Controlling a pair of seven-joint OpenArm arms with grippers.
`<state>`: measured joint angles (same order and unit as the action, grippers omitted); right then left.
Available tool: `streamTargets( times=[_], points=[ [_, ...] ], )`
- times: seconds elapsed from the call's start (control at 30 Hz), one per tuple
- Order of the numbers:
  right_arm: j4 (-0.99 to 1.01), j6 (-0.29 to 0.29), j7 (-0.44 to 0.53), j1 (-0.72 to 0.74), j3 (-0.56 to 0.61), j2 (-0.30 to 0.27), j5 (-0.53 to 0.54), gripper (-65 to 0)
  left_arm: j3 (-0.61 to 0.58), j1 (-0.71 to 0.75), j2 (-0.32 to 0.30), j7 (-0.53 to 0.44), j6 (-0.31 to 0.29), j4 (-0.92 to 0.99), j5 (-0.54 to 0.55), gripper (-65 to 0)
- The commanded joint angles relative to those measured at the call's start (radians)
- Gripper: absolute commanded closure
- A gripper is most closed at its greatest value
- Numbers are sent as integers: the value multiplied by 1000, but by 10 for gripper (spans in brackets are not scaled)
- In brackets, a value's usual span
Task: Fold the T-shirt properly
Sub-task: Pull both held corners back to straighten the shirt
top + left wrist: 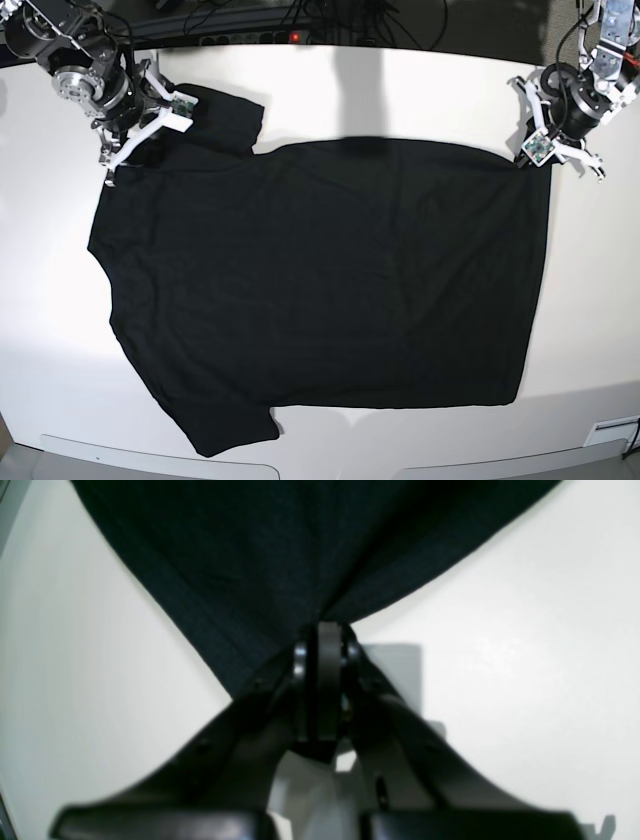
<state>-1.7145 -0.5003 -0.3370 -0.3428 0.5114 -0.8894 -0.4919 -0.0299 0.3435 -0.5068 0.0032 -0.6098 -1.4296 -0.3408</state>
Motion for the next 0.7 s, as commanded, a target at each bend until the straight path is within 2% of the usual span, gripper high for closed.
streamTargets(
  times=[0.0, 0.1, 0.27, 0.4, 0.47, 0.6, 0.67],
  points=[
    [10, -61, -4, -6, 4, -8, 29, -286, -12, 25, -4, 146, -88, 21, -58, 0],
    [10, -63, -23, -1, 3, -8, 74, -211, -12, 25, -4, 146, -88, 21, -58, 0],
    [25, -61, -80, 34, 3, -5, 185, -145, -12, 26, -4, 146, -88, 21, -58, 0],
    [30, -61, -106, 47, 3, -5, 209, 0, -12, 26, -4, 147, -88, 21, -57, 0],
    [30, -57, -108, 49, 3, -5, 209, 0, -12, 26, -4, 151, -88, 21, -42, 0],
    [29, 37, -124, 45, 3, -11, 229, 0, -12, 40, -4, 194, -88, 15, 77, 0],
    [14, 57, -128, 32, 3, -38, 298, 0, -10, 63, -7, 237, -88, -8, 129, 0]
  ],
)
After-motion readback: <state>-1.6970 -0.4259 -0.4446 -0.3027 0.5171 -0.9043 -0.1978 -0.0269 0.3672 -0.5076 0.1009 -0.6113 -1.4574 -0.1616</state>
